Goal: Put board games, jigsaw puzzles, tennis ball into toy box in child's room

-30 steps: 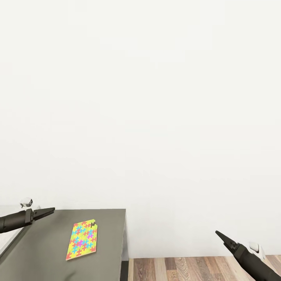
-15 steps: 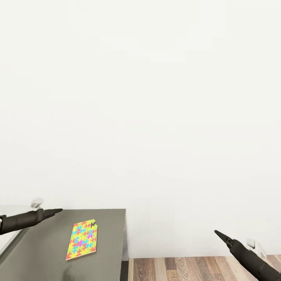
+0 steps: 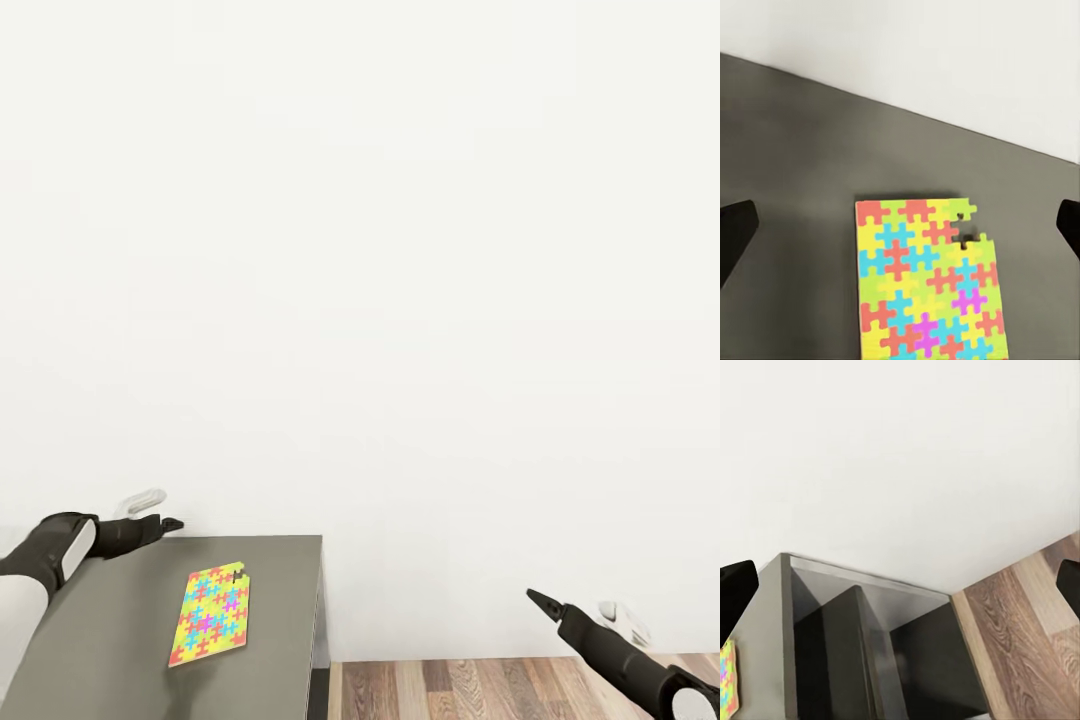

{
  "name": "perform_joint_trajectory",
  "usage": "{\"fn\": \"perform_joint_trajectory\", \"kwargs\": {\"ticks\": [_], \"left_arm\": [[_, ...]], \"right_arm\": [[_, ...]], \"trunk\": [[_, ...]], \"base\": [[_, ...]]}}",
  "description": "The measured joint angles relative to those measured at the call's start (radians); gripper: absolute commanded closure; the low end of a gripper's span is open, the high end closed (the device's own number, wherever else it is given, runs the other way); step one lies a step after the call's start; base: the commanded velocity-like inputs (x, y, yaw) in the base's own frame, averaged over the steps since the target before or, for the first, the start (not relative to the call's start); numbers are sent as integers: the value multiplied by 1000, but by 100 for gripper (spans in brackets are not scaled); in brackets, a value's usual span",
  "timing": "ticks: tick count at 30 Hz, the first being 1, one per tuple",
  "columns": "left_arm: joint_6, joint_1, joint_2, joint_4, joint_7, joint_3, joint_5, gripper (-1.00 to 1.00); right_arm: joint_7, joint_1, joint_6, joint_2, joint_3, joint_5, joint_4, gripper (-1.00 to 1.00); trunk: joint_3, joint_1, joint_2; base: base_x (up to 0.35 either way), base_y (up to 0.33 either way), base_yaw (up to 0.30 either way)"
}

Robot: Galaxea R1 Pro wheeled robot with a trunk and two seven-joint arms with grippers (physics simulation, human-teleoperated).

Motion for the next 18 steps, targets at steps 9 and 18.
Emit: {"fn": "perform_joint_trajectory", "kwargs": {"ticks": [9,18], "left_arm": [[6,-9,-23,-18,81,-2,-4,-100],[4,-9,-38,-17,142,-17,-37,-100]], "right_arm": [[-16,-3,-1,0,14,1,2,-100],[-18,-3,-2,0,58,3,-3,-100]], "trunk": [[0,-1,-1],[0,0,0]], "base": [[89,26,0],[159,82,0]]}}
